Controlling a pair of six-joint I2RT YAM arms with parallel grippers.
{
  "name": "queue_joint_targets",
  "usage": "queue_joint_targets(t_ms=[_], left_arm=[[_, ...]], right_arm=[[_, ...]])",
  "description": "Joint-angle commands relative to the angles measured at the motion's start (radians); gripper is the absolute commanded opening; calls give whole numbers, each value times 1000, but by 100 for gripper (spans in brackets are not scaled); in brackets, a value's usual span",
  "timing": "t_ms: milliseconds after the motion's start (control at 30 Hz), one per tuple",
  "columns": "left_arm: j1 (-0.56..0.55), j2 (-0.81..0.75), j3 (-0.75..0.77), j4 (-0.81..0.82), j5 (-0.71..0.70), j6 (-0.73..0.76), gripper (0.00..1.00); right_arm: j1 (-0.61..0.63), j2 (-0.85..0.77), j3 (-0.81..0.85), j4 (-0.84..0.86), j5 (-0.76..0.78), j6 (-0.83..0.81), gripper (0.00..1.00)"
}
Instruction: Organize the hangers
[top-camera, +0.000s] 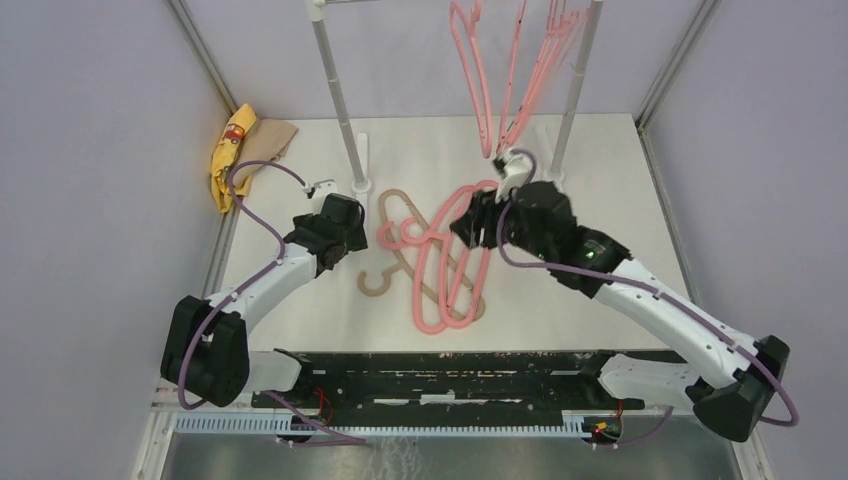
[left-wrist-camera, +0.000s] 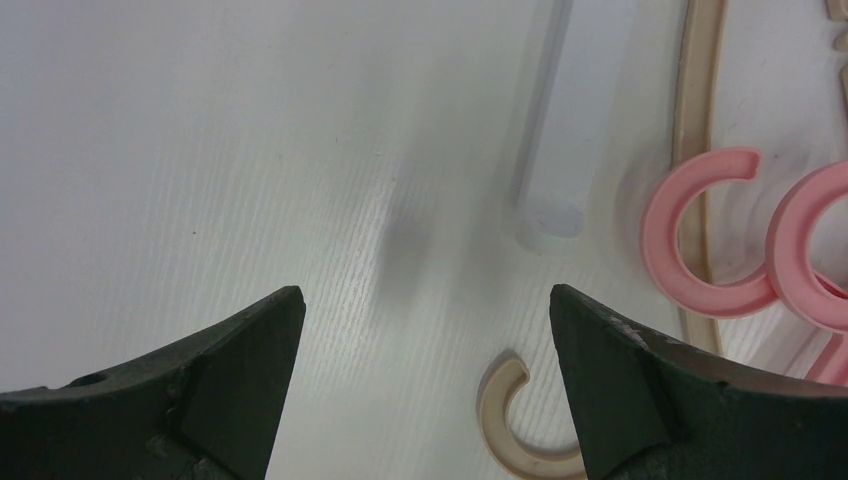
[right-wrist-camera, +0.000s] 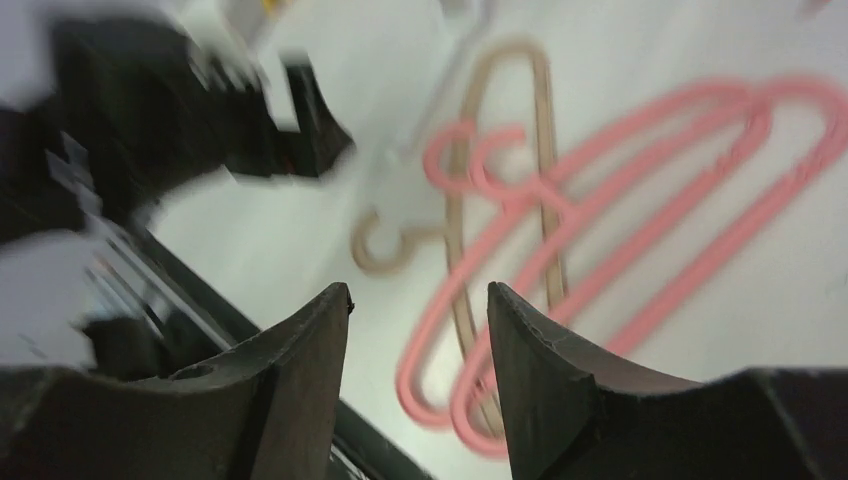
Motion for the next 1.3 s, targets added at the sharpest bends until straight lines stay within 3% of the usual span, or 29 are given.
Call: queue_joint_targets(t_ms=[0,300,633,1100,1267], left_arm=[[2,-8,19,23,-35,-40,99],[3,12,25,24,-18,-49,99],[2,-11,-2,37,5,-54,99],[0,4,-12,63,35,-57,99],[1,-4,-18,62,34,-56,99]], right_arm=[[100,13,-187,-140,45,-87,60],[154,263,-215,-31,7,6,59],[159,537,-162,75,127,158,58],[165,667,-119,83,167,172,56],[171,725,-104,78,178,181,48]])
